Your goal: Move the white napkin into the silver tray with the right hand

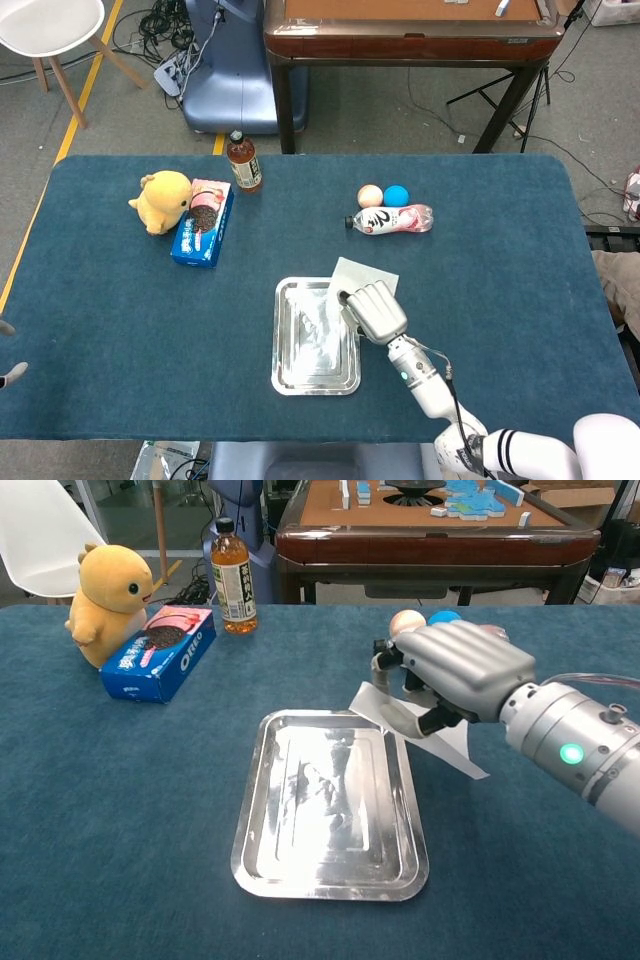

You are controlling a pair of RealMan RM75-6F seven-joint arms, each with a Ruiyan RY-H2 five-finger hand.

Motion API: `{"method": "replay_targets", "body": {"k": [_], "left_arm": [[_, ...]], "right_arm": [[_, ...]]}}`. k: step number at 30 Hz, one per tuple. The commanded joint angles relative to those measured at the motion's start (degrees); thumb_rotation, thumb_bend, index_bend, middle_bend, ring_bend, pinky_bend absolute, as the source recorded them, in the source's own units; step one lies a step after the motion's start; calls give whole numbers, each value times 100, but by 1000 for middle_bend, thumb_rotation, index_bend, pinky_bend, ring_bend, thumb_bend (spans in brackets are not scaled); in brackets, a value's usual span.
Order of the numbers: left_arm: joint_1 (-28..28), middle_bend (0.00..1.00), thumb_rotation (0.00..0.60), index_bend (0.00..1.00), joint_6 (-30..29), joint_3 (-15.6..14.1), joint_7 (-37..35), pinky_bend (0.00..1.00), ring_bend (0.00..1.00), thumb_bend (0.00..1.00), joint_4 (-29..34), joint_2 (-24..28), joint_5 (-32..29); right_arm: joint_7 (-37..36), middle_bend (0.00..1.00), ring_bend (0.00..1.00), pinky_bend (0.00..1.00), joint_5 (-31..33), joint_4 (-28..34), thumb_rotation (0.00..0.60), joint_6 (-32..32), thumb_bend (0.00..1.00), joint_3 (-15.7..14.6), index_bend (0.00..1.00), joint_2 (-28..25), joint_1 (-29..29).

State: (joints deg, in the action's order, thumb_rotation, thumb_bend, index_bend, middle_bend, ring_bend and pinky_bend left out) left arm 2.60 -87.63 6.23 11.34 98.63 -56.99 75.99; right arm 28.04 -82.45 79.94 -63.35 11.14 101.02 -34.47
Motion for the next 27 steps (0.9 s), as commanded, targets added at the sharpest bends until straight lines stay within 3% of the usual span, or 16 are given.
{"method": "replay_targets", "body": {"k": [1, 15, 27], "left_arm": [[1, 318, 600, 464, 22, -5, -1, 414, 224, 35, 17, 21, -18], [12, 319, 600, 463, 94, -33, 63, 414, 224, 35, 44, 43, -63], [19, 319, 600, 464, 110, -46, 49, 414, 224, 35, 59, 35, -52]], "right_arm": [[27, 1000, 1000, 1000, -3, -18, 600, 106, 491, 50, 601, 70, -145], [290, 1000, 1000, 1000, 148, 213, 600, 478, 491, 217, 608, 303, -737], [1305, 1000, 1000, 1000, 773, 1011, 600, 209, 492, -28, 608, 281, -550]]}}
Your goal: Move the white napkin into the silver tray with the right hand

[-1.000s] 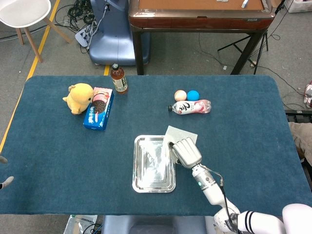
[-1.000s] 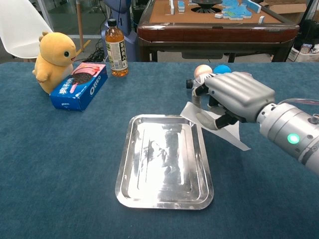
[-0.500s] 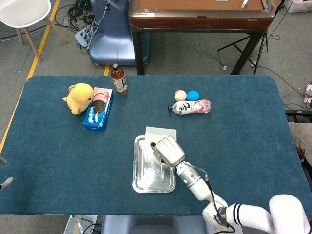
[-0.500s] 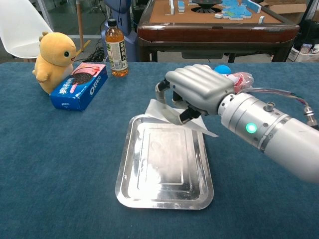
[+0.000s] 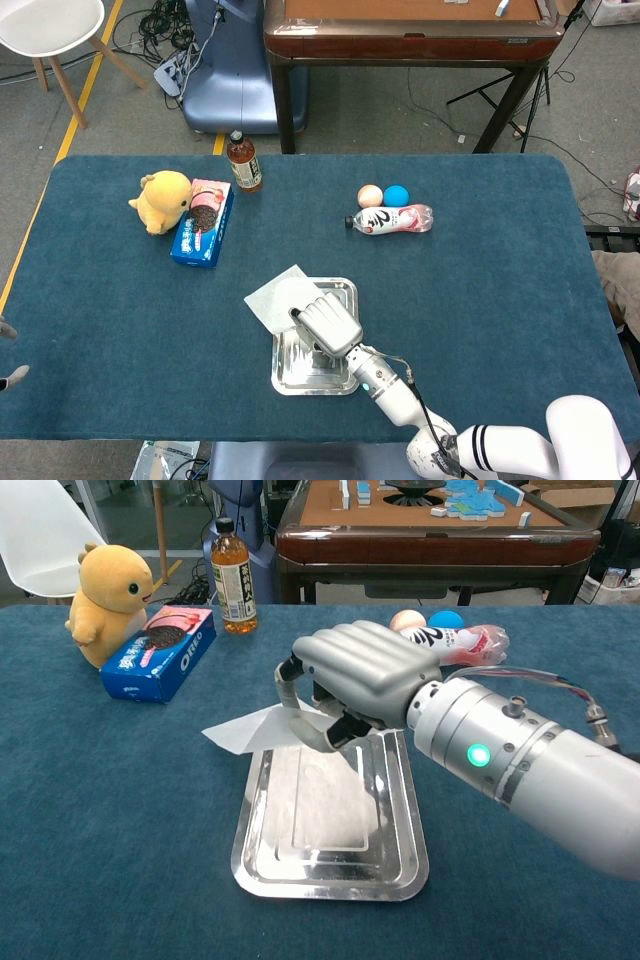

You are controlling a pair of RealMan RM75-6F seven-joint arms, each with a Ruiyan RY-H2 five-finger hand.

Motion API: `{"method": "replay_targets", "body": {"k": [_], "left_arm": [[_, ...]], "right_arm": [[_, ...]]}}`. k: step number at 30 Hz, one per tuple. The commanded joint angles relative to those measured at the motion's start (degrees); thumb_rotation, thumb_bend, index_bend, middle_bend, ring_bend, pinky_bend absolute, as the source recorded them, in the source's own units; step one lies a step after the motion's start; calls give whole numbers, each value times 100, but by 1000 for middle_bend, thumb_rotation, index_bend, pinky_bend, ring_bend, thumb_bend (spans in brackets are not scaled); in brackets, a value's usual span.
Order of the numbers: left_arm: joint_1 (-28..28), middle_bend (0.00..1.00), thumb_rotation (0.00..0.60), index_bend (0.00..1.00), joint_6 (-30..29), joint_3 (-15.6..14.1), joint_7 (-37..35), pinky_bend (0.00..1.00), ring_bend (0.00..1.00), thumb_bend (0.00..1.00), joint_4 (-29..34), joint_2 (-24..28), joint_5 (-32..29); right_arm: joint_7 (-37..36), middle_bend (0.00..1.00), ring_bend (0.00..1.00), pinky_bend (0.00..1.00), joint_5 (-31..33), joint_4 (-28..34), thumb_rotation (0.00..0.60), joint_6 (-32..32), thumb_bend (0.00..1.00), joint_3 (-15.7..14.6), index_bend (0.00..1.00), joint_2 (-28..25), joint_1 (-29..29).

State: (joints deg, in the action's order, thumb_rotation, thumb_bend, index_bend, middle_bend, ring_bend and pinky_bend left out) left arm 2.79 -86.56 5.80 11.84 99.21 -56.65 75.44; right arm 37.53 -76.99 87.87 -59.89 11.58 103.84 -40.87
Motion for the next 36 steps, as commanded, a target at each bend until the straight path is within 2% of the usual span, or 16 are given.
{"method": "replay_targets", "body": {"k": [1, 7, 16, 23, 36], "left_arm": [[2, 319, 600, 463, 5, -4, 3, 414, 224, 35, 0, 0, 3], [16, 319, 600, 464, 33, -16, 29, 414, 224, 35, -8, -20, 3], [15, 319, 600, 463, 26, -20, 26, 414, 224, 35, -1, -21, 9], [14, 319, 600, 464, 31, -30, 3, 414, 224, 35, -21, -22, 24], [1, 319, 600, 464, 8, -26, -33, 414, 224, 35, -8, -4, 29]], "right_arm": [[491, 1000, 1000, 1000, 330, 293, 600, -167, 492, -81, 608, 4, 112], [1378, 1000, 1000, 1000, 1064, 725, 600, -427, 492, -82, 608, 88, 186], [2221, 1000, 1000, 1000, 1815, 1107, 600, -869, 493, -61, 619, 129, 176], [2310, 1000, 1000, 1000, 2018, 1167, 600, -1114, 494, -42, 622, 185, 152], [1993, 1000, 1000, 1000, 2496, 1274, 600, -1258, 501, -36, 626, 419, 175]]}}
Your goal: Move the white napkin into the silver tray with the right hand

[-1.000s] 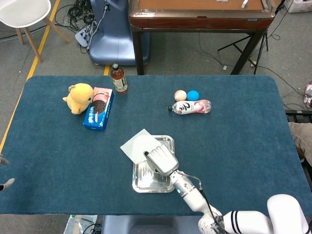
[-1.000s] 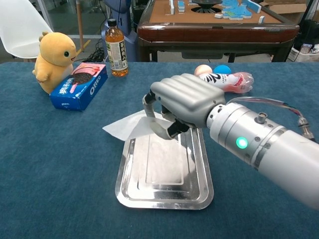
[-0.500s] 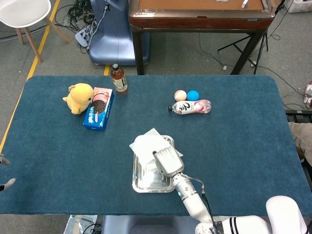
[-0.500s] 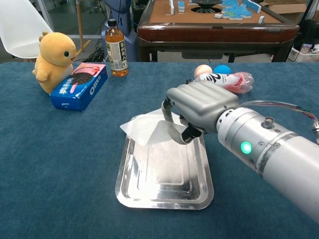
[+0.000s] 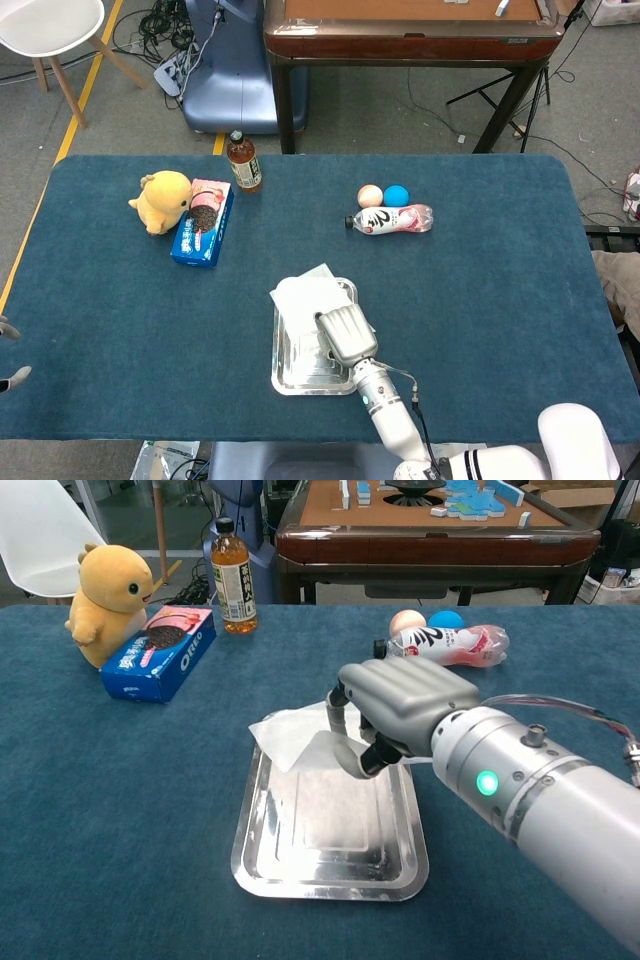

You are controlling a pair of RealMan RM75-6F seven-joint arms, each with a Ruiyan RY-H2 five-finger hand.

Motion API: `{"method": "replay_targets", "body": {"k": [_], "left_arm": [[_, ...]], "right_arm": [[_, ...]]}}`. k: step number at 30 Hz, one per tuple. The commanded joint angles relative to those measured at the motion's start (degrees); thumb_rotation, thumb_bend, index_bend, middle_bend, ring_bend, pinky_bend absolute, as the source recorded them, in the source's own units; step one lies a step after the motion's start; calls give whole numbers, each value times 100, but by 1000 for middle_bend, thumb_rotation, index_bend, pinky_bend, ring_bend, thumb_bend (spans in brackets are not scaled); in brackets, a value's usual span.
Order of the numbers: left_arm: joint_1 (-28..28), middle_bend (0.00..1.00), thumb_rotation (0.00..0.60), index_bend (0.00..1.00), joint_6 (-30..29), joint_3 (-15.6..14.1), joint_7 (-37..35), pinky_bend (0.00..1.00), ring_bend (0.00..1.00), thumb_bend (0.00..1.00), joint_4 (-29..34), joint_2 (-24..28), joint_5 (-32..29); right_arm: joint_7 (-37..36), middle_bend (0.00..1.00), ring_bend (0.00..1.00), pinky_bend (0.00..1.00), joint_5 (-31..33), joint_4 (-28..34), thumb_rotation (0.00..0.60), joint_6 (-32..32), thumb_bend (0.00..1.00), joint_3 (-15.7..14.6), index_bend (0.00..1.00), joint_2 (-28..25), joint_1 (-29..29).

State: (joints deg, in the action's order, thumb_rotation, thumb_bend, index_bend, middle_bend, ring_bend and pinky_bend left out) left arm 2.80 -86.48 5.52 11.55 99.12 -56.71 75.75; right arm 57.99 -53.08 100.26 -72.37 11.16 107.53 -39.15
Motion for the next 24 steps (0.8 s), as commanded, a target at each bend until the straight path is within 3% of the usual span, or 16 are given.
{"method": "replay_targets", "body": {"k": [1, 24], "left_arm": [[-1, 319, 600, 464, 1, 1, -7, 414, 224, 35, 2, 3, -4], [-14, 319, 600, 464, -10, -14, -6, 414, 224, 36, 56, 42, 19]], "right_arm": [[-67, 1000, 1000, 1000, 151, 46, 600, -8, 500, 8, 627, 65, 1], [-540, 1000, 1000, 1000, 970, 251, 600, 86, 508, 25, 632, 246, -100]]}}
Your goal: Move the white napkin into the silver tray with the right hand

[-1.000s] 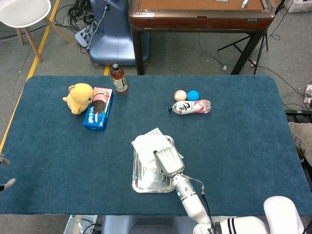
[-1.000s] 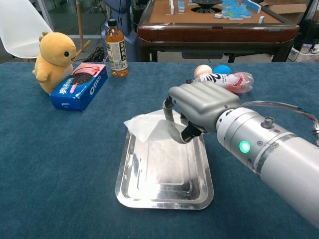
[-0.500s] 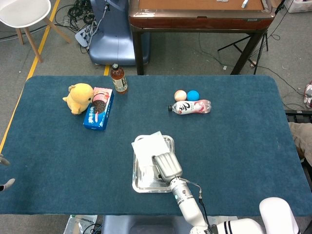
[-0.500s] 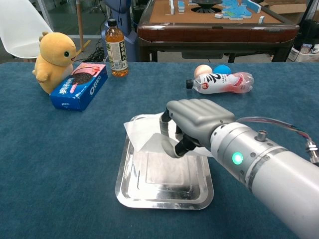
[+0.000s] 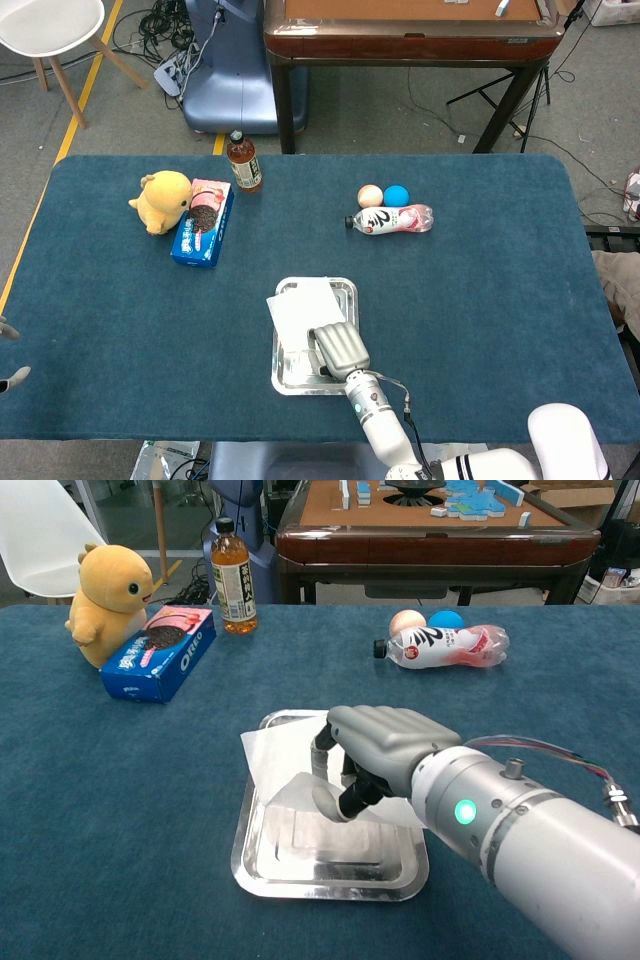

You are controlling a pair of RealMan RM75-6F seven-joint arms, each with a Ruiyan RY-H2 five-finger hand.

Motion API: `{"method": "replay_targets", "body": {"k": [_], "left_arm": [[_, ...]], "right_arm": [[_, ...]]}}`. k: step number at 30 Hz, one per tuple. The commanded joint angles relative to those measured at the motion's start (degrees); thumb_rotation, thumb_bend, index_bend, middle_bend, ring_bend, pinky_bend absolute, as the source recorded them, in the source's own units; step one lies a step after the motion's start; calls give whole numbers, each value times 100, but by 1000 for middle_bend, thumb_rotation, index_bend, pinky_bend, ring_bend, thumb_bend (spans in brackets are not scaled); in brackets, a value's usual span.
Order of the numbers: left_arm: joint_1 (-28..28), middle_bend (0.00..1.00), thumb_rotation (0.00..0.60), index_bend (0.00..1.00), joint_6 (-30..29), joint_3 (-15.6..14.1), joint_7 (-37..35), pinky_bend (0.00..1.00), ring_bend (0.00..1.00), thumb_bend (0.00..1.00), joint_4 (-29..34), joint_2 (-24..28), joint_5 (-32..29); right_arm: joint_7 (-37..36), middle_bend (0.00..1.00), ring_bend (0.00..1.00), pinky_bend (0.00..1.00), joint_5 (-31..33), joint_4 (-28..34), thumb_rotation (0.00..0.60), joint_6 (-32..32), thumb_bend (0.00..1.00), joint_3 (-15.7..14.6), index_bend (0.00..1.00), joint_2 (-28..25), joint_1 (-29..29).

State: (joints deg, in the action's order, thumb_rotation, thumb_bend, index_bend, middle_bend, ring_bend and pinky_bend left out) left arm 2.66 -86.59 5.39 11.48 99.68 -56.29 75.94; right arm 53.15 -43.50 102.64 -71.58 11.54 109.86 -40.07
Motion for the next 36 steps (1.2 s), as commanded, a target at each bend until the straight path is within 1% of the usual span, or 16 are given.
{"method": "replay_targets", "body": {"k": [1, 8, 12, 14, 16, 18, 21, 23, 25, 27, 36], "left_arm": [[1, 319, 600, 464, 1, 0, 2, 414, 224, 35, 2, 0, 0], [-1, 319, 600, 464, -11, 3, 0, 414, 224, 35, 12, 2, 6], [-2, 319, 600, 464, -14, 5, -1, 414, 224, 35, 17, 4, 4], [-2, 319, 600, 464, -11, 4, -1, 414, 224, 35, 19, 6, 0], [-1, 319, 600, 464, -3, 2, -4, 414, 224, 35, 21, 9, -1], [1, 319, 600, 464, 3, 0, 3, 414, 224, 35, 21, 8, -2], [4, 319, 600, 464, 8, -2, 11, 414, 224, 36, 20, 4, -3], [8, 319, 600, 464, 15, -2, 17, 414, 224, 35, 14, -3, -9], [9, 319, 600, 464, 17, -6, 17, 414, 224, 35, 4, -10, -4], [9, 319, 600, 464, 15, -8, 19, 414, 224, 35, 0, -14, 2], [5, 319, 600, 464, 6, -4, 25, 414, 224, 36, 5, -14, -4]], "right_arm": [[-78, 1000, 1000, 1000, 17, 18, 600, 12, 508, -18, 632, 15, -13], [-165, 1000, 1000, 1000, 50, 74, 600, 19, 505, -109, 632, 3, -44], [-168, 1000, 1000, 1000, 115, 136, 600, 57, 452, -172, 632, -63, -65], [-146, 1000, 1000, 1000, 141, 184, 600, 74, 360, -208, 609, -122, -85], [-141, 1000, 1000, 1000, 155, 241, 600, 85, 229, -237, 546, -177, -100], [-143, 1000, 1000, 1000, 167, 294, 600, 92, 129, -253, 490, -220, -113], [-137, 1000, 1000, 1000, 153, 382, 600, 64, 22, -284, 412, -287, -135], [-139, 1000, 1000, 1000, 149, 433, 600, 50, 1, -296, 370, -323, -145], [-142, 1000, 1000, 1000, 157, 494, 600, 36, 0, -310, 326, -372, -154], [-162, 1000, 1000, 1000, 153, 542, 600, 36, 0, -323, 305, -419, -164], [-461, 1000, 1000, 1000, -65, 637, 600, 134, 0, -316, 294, -663, -189]]}}
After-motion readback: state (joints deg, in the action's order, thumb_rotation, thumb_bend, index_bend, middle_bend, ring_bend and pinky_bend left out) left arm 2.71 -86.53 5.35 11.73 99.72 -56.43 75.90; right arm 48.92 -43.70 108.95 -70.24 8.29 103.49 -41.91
